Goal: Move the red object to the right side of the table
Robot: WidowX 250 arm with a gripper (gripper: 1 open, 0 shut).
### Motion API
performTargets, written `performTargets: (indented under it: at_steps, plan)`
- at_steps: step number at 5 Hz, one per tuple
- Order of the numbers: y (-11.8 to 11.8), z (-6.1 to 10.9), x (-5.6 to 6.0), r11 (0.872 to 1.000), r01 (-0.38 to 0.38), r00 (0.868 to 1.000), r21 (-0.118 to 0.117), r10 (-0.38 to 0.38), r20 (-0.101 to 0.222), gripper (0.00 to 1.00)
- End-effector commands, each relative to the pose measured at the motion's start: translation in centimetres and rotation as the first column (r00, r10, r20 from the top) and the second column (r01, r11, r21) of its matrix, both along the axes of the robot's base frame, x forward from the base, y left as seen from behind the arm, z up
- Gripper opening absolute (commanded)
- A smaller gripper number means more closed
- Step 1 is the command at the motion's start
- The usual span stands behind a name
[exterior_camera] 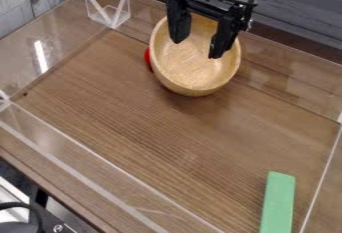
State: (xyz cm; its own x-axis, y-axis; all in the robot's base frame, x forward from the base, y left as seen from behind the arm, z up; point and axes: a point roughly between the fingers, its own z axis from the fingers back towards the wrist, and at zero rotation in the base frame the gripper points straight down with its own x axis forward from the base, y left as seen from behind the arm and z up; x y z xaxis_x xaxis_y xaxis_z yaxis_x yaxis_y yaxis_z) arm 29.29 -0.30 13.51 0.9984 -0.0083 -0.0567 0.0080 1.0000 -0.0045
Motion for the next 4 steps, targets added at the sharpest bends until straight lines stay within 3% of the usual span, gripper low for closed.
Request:
performTargets:
  at_steps: [1, 2, 3, 4]
  plan:
    - [0.4, -1.5, -0.2, 0.998, -0.057, 0.998, 0.002, 0.057, -0.019, 1.0]
    - [2.8, -2.7, -0.4, 0.999, -0.051, 0.999, 0.017, 0.051, -0.006, 1.0]
    - [5.7, -3.3, -0.3, 0.999, -0.028, 0.999, 0.029, 0.027, 0.028, 1.0]
    - [7.1, -3.9, -0.1, 0.999, -0.01, 0.999, 0.039, 0.008, 0.051, 1.0]
